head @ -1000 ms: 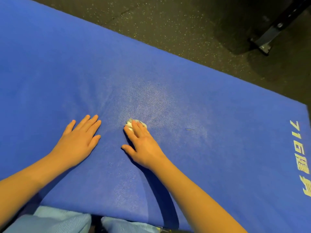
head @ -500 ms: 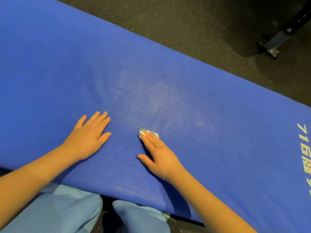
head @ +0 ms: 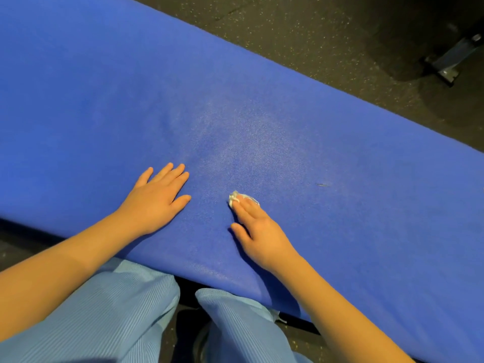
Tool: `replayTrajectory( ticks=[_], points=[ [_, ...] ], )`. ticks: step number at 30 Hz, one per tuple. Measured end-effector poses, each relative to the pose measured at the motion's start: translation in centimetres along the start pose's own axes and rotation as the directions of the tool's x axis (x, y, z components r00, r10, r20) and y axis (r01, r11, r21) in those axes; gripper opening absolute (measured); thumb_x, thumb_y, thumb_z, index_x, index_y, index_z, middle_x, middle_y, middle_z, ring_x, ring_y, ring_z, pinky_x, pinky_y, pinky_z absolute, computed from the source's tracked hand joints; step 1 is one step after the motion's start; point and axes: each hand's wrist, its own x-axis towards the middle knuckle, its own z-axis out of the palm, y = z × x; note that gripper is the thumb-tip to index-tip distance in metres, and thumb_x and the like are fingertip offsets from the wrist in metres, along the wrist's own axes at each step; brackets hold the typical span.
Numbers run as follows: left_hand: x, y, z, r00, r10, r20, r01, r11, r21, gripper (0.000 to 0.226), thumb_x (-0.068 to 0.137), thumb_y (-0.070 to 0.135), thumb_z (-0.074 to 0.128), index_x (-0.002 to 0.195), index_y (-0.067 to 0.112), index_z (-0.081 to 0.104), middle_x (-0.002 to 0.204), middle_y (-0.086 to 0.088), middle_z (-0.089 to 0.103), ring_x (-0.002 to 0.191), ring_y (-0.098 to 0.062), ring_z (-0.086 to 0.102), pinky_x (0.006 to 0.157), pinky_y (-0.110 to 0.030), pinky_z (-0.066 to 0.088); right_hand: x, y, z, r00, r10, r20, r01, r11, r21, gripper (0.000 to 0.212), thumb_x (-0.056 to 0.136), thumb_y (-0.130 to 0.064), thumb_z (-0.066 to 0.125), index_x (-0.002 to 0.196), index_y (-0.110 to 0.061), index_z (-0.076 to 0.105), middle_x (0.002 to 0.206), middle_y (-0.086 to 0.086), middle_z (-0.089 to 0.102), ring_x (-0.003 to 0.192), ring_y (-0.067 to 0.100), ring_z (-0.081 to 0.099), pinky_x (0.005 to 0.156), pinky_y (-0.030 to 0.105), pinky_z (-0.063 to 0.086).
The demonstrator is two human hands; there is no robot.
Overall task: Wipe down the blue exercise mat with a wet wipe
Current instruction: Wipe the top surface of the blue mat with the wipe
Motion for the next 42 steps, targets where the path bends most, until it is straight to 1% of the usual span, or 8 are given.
replayTrajectory(
  ticks=[7, 13, 18, 23, 27, 34, 37, 42],
  points=[
    [-0.4, -0.1, 0.0, 1.000, 0.011, -0.010, -0.011, 1.000, -0.003, 0.060, 0.102, 0.045, 0.026, 0.154, 0.021, 0.009, 0.161, 0.007, -0.004, 0.148, -0.011, -0.008, 0.118, -0.037, -0.007, -4.3, -2.4, 0.2, 0.943, -0.306, 0.127, 0.289, 0.948, 0.135, 0.045, 0.099, -0.020, 0.039, 0.143, -0.009, 0.044, 0.153, -0.001, 0.035, 0.144, 0.012, 0.025, 0.119, 0.028, 0.015],
    [-0.4, -0.2, 0.2, 1.000, 0.019, -0.024, -0.019, 1.000, -0.010, 0.059, 0.102, 0.044, 0.028, 0.154, 0.021, 0.012, 0.161, 0.007, -0.002, 0.148, -0.011, -0.006, 0.118, -0.037, -0.006, -1.7, -3.1, 0.6, 0.993, -0.106, 0.059, 0.097, 0.986, 0.139, 0.047, 0.097, -0.023, 0.039, 0.143, -0.013, 0.045, 0.153, -0.003, 0.035, 0.144, 0.013, 0.026, 0.119, 0.024, 0.013],
    [-1.3, -1.4, -0.4, 0.998, 0.066, 0.022, -0.065, 0.997, -0.041, 0.058, 0.101, 0.045, 0.033, 0.153, 0.024, 0.017, 0.161, 0.010, 0.001, 0.148, -0.010, -0.005, 0.118, -0.035, -0.005, -4.3, -4.0, 0.7, 0.918, -0.367, 0.147, 0.339, 0.922, 0.187, 0.043, 0.098, -0.013, 0.043, 0.141, -0.009, 0.048, 0.151, 0.000, 0.039, 0.143, 0.012, 0.029, 0.119, 0.027, 0.018],
    [-3.3, -2.9, 0.0, 0.993, 0.111, -0.030, -0.113, 0.991, -0.070, 0.080, 0.084, 0.067, 0.010, 0.152, 0.027, 0.021, 0.159, 0.014, 0.006, 0.146, -0.004, -0.003, 0.117, -0.032, -0.006, -1.9, -4.2, 1.3, 0.961, -0.276, 0.029, 0.270, 0.954, 0.130, 0.041, 0.097, -0.016, 0.045, 0.137, -0.010, 0.053, 0.147, -0.001, 0.045, 0.139, 0.014, 0.034, 0.116, 0.019, 0.019],
    [-3.4, -2.9, 0.1, 0.993, 0.112, -0.047, -0.115, 0.990, -0.076, 0.065, 0.095, 0.059, 0.027, 0.151, 0.026, 0.024, 0.159, 0.013, 0.009, 0.145, -0.003, -0.004, 0.116, -0.030, -0.006, -2.1, -7.2, 2.8, 0.932, -0.357, 0.059, 0.335, 0.913, 0.234, 0.045, 0.091, -0.010, 0.058, 0.135, -0.005, 0.053, 0.148, 0.005, 0.044, 0.141, 0.018, 0.034, 0.118, 0.031, 0.023],
    [-6.9, -8.7, -2.2, 0.997, 0.064, 0.051, -0.058, 0.991, -0.120, 0.100, 0.057, 0.095, 0.018, 0.145, 0.047, 0.016, 0.150, 0.033, -0.006, 0.140, 0.007, -0.011, 0.116, -0.028, -0.004, -2.8, -6.5, 3.3, 0.902, -0.403, 0.151, 0.428, 0.879, -0.209, 0.100, 0.066, -0.018, 0.083, 0.149, -0.007, 0.028, 0.157, 0.009, 0.027, 0.144, 0.027, 0.025, 0.116, 0.040, 0.026],
    [-8.4, -11.9, -3.1, 0.983, 0.055, 0.176, -0.039, 0.995, -0.095, 0.107, 0.041, 0.106, 0.021, 0.136, 0.059, 0.005, 0.145, 0.041, -0.012, 0.137, 0.010, -0.022, 0.113, -0.023, -0.007, -2.4, -6.5, 4.2, 0.936, -0.345, 0.072, 0.346, 0.862, -0.371, 0.089, 0.067, -0.015, 0.079, 0.145, -0.010, 0.035, 0.149, 0.009, 0.041, 0.134, 0.034, 0.042, 0.104, 0.051, 0.041],
    [-8.3, -13.1, -1.7, 0.984, 0.156, 0.087, -0.164, 0.982, 0.098, 0.106, 0.055, 0.101, 0.029, 0.145, 0.055, -0.004, 0.153, 0.032, -0.013, 0.139, 0.005, -0.024, 0.115, -0.030, 0.000, -2.6, -6.6, 3.1, 0.930, -0.366, -0.022, 0.351, 0.906, -0.238, 0.062, 0.080, -0.005, 0.056, 0.141, -0.002, 0.044, 0.146, 0.014, 0.045, 0.132, 0.033, 0.045, 0.106, 0.043, 0.040]
  ],
)
